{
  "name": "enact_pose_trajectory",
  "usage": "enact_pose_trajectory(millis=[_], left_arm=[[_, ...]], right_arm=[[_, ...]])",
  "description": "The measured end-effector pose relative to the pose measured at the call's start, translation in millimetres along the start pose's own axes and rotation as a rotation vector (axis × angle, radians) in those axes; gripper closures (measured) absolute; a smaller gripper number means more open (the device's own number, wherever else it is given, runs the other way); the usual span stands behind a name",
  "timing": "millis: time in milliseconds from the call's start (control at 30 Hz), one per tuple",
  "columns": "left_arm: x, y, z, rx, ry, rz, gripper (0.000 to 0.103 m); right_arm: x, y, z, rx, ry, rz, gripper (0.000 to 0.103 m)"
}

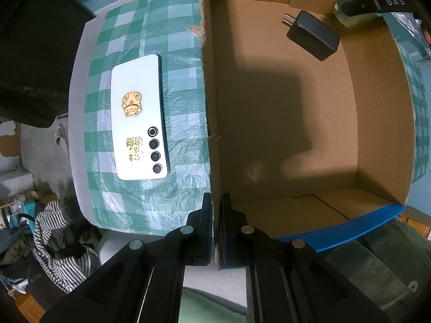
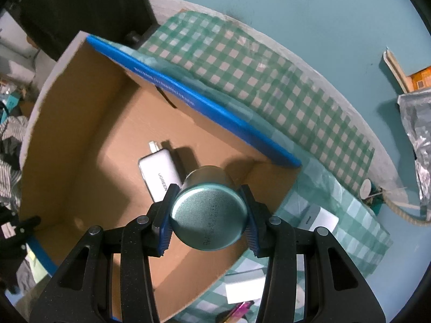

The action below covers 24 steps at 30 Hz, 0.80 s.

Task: Organize rigid objects
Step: 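Carry the teal tin into the box and release it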

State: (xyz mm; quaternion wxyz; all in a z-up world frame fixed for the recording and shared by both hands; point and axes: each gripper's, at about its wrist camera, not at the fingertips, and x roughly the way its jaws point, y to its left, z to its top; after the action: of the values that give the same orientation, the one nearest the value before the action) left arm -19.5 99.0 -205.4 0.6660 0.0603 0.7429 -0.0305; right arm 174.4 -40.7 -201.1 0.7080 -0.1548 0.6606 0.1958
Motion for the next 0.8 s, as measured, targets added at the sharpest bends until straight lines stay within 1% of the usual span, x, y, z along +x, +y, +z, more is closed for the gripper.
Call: enact_pose_trajectory(millis=[400, 467, 533, 800], left_arm=[[0.6, -1.0, 1.8, 0.000, 0.004, 0.002, 0.097], [0.8, -1.1, 1.9, -0.001, 0.006, 0.001, 0.097], [0.8, -1.1, 1.9, 0.000, 0.005, 0.003, 0.097], [1.9, -1.4, 2.2, 0.000, 0.005, 0.007, 0.097]], right_arm=[[5.3, 1.5, 6.3, 0.001, -0.003, -0.008, 0.059], [5.6, 1.9, 6.7, 0.005, -0.002, 0.002, 0.057], [4.1, 0.5, 5.6, 0.008, -0.006, -0.002, 0.052], [-10.6, -1.0, -1.8, 0.019, -0.040, 0.016, 0.051]])
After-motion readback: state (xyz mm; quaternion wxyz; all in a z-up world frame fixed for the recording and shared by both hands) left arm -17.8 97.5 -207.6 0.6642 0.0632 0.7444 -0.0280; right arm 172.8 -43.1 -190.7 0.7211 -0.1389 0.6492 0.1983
